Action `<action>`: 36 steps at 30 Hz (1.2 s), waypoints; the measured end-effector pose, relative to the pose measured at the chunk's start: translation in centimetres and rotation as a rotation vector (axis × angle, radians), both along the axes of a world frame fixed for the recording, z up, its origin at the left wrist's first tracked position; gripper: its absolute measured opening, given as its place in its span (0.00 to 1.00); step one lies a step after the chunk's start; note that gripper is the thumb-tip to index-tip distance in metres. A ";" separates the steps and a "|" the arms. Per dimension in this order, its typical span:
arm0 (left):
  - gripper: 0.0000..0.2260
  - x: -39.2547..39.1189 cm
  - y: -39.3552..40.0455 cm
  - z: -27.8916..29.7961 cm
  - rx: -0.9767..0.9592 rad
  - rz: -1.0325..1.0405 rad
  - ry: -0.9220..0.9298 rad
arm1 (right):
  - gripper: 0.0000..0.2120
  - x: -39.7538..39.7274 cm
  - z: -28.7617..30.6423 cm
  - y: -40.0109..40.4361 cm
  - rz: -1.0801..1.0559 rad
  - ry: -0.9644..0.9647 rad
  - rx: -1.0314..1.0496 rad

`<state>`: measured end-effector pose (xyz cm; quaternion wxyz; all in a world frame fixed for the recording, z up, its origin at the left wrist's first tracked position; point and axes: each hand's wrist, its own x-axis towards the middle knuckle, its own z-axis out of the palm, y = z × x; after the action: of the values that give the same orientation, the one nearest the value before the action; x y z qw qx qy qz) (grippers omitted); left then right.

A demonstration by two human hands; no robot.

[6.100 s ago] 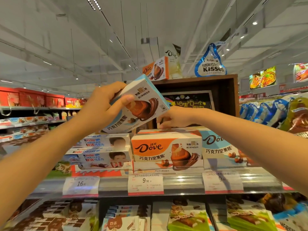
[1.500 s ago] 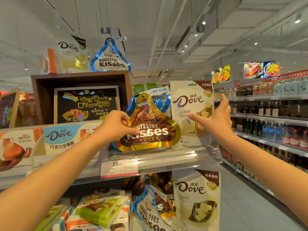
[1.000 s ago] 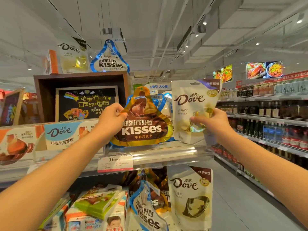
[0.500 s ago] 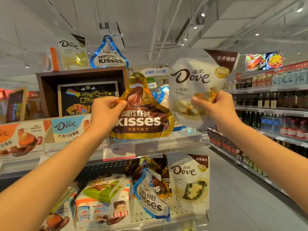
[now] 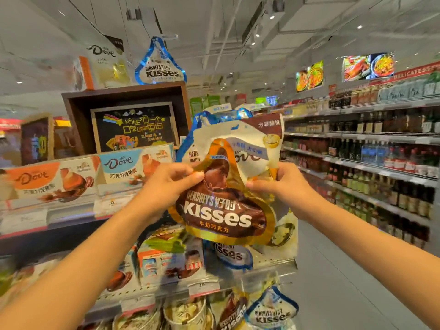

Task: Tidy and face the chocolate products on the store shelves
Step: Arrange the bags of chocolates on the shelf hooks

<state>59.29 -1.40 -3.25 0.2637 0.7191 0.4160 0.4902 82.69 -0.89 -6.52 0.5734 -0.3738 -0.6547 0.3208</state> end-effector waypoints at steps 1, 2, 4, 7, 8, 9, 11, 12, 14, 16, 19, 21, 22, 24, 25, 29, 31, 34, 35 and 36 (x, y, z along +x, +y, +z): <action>0.12 -0.1 -0.3 -0.7 -0.014 -0.029 -0.013 | 0.07 -0.5 -0.5 -0.6 0.012 -0.007 -0.005; 0.12 -0.2 -0.6 -1.4 -0.032 -0.055 -0.026 | 0.05 -1.0 -1.1 -1.0 0.014 -0.020 -0.010; 0.09 -0.2 -1.1 -2.5 -0.075 -0.097 -0.052 | 0.09 -1.8 -2.2 -1.7 -0.007 -0.025 -0.012; 0.08 -0.3 -1.7 -3.9 -0.115 -0.130 -0.062 | 0.11 -2.6 -3.8 -2.4 -0.005 -0.002 -0.047; 0.08 -0.3 -1.9 -4.2 -0.123 -0.138 -0.062 | 0.08 -2.7 -4.4 -2.4 0.007 -0.001 -0.064; 0.07 -0.4 -2.1 -4.6 -0.127 -0.145 -0.068 | 0.04 -2.8 -4.9 -2.5 0.016 -0.010 -0.074; 0.08 -0.3 -2.1 -5.2 -0.120 -0.121 -0.097 | 0.03 -2.9 -5.7 -2.3 0.066 -0.053 -0.070; 0.08 -0.2 -2.1 -5.4 -0.112 -0.088 -0.116 | 0.04 -2.8 -6.0 -2.1 0.107 -0.058 -0.075; 0.08 -0.2 -1.9 -6.0 -0.095 -0.013 -0.153 | 0.06 -2.7 -6.5 -1.8 0.238 -0.006 -0.154; 0.08 -0.7 -1.7 -6.3 -0.076 0.051 -0.173 | 0.17 -2.1 -7.1 -0.7 0.349 0.065 -0.241; 0.08 -1.7 -1.8 -6.5 -0.042 0.118 -0.178 | 0.25 -1.3 -8.5 1.4 0.318 0.117 -0.245; 0.11 -1.9 -1.7 -6.6 0.013 0.169 -0.106 | 0.14 -1.2 -9.9 2.9 0.105 0.100 -0.229; 0.13 -1.9 -1.5 -6.5 0.052 0.193 -0.045 | 0.08 -1.1 -10.6 3.9 -0.019 0.058 -0.220; 0.18 -2.2 -0.8 -6.4 0.137 0.226 0.107 | 0.10 -1.1 -12.3 5.7 -0.130 -0.012 -0.239; 0.20 -2.4 -0.4 -6.3 0.179 0.233 0.196 | 0.13 -1.2 -13.0 6.6 -0.123 -0.028 -0.271; 0.21 -3.5 2.0 -6.8 0.304 0.214 0.522 | 0.24 -2.1 -15.5 9.4 -0.060 -0.238 -0.374; 0.14 -3.3 2.8 -6.8 0.329 0.200 0.615 | 0.27 -2.6 -16.3 10.5 -0.051 -0.356 -0.380; 0.02 -3.4 4.0 -6.2 0.383 0.184 0.704 | 0.26 -3.7 -17.2 11.6 -0.074 -0.447 -0.370; 0.03 -3.5 4.4 -5.8 0.397 0.182 0.733 | 0.25 -4.1 -17.5 11.8 -0.078 -0.477 -0.356; 0.05 -3.6 4.8 -5.4 0.403 0.191 0.757 | 0.25 -4.5 -17.8 12.2 -0.077 -0.505 -0.342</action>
<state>55.71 3.35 -8.67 -0.0994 0.8433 0.4441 0.2857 78.21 11.27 -24.35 0.3332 -0.5572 -0.6984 0.3014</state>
